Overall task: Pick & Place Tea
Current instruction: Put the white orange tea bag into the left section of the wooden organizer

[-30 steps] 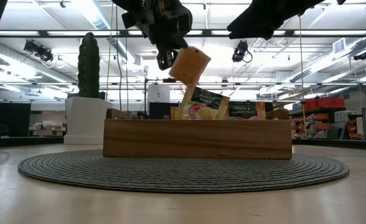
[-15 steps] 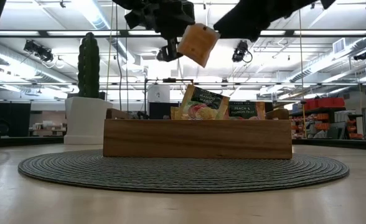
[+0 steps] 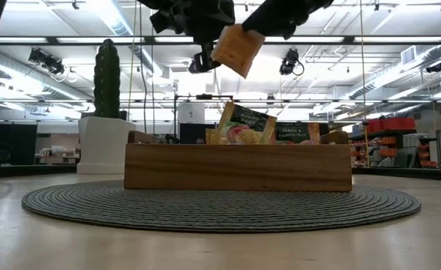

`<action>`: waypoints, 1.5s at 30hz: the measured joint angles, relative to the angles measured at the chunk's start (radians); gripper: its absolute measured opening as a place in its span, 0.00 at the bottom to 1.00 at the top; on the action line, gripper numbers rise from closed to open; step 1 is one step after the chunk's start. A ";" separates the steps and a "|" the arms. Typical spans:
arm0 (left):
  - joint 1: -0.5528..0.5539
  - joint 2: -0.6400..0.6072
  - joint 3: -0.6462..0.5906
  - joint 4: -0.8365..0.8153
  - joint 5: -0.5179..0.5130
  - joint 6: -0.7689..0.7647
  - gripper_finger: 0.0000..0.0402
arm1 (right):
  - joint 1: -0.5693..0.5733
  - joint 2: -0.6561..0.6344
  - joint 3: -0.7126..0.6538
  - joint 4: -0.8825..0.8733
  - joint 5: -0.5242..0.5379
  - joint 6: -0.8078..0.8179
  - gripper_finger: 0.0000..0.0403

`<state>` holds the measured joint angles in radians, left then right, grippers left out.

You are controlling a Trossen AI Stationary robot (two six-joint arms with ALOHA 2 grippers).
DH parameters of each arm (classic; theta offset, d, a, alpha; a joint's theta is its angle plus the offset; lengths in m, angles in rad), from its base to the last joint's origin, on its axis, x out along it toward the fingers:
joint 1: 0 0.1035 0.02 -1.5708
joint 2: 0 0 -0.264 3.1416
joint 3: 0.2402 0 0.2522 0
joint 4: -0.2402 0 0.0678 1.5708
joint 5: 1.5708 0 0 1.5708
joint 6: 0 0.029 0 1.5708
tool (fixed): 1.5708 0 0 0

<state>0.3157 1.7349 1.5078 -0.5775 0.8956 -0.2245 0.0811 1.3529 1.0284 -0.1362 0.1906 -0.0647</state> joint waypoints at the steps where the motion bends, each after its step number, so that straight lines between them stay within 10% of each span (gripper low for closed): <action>1: 0.000 -0.002 0.000 0.003 0.000 0.003 0.00 | 0.000 0.000 0.006 -0.011 0.000 0.000 0.30; 7: 0.000 -0.007 0.000 0.008 -0.001 0.007 0.00 | -0.007 0.000 0.038 -0.108 -0.052 0.042 0.03; 45: -0.021 -0.044 0.000 0.031 -0.330 0.237 0.44 | -0.109 0.086 0.315 -0.558 -0.200 0.285 0.00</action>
<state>0.2945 1.6910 1.5082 -0.5467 0.5656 0.0123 -0.0281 1.4384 1.3434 -0.6944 -0.0093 0.2200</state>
